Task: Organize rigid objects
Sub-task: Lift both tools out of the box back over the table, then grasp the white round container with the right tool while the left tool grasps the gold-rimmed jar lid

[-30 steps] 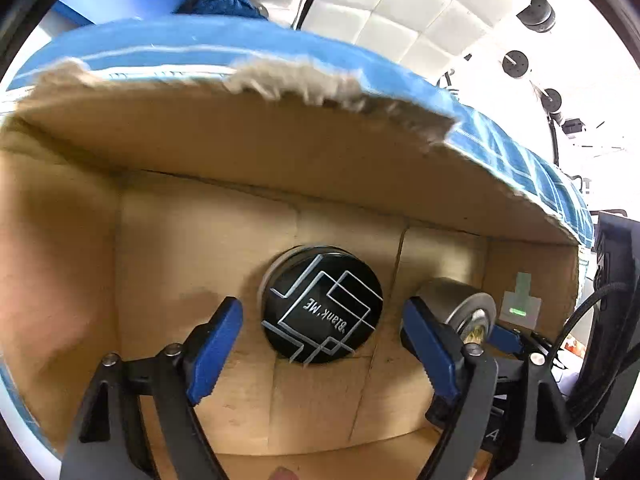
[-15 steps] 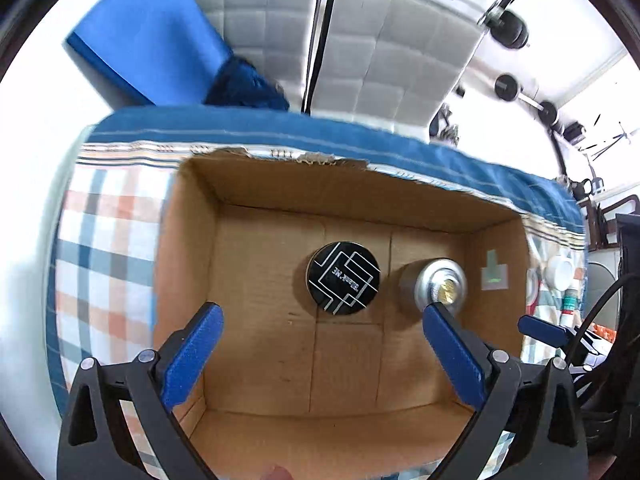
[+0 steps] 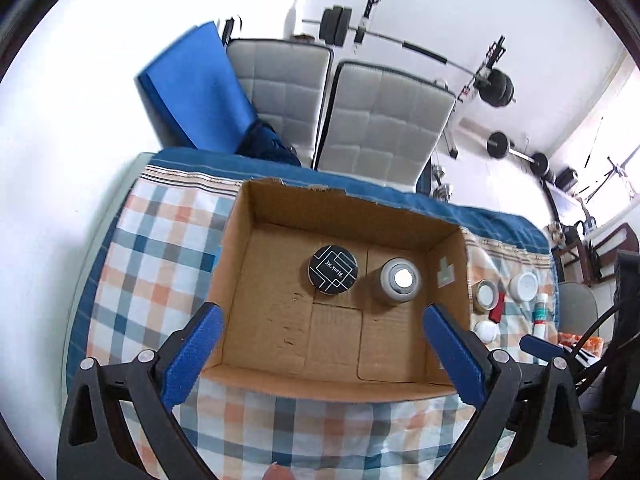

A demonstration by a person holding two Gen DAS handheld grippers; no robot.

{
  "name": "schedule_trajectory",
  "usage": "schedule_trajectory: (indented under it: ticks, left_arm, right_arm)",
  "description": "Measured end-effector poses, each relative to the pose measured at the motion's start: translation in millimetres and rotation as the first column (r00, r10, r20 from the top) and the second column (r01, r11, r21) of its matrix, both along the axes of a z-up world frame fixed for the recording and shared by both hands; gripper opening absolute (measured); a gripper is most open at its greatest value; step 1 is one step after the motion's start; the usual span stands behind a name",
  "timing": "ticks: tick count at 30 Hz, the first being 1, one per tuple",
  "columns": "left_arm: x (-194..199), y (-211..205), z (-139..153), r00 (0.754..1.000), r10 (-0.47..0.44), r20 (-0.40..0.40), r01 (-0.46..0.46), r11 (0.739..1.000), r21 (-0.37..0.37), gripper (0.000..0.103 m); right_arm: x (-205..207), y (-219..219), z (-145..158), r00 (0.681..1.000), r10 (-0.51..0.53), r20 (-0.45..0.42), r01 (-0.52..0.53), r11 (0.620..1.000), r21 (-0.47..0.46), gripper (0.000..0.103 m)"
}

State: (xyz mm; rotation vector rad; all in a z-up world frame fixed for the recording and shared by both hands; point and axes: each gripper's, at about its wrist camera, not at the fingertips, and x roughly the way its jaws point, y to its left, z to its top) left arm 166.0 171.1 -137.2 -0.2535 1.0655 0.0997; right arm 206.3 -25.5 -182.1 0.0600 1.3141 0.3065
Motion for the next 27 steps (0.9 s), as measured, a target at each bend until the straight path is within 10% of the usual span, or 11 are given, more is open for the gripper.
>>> schedule_trajectory:
  ticks: [16,27]
  left_arm:
    - [7.4,-137.3,35.9,0.988,-0.145,0.055,0.144,0.989,0.019,0.103]
    - [130.7,-281.2,-52.8,0.957,-0.261,-0.122,0.266,0.964,0.019,0.103]
  right_arm:
    - [-40.8,-119.8,55.7,0.995,-0.077,0.070,0.072,0.995,0.074,0.103]
    - [35.0,-294.6,9.5,0.939,-0.343,-0.023,0.344,0.938,0.031,0.103]
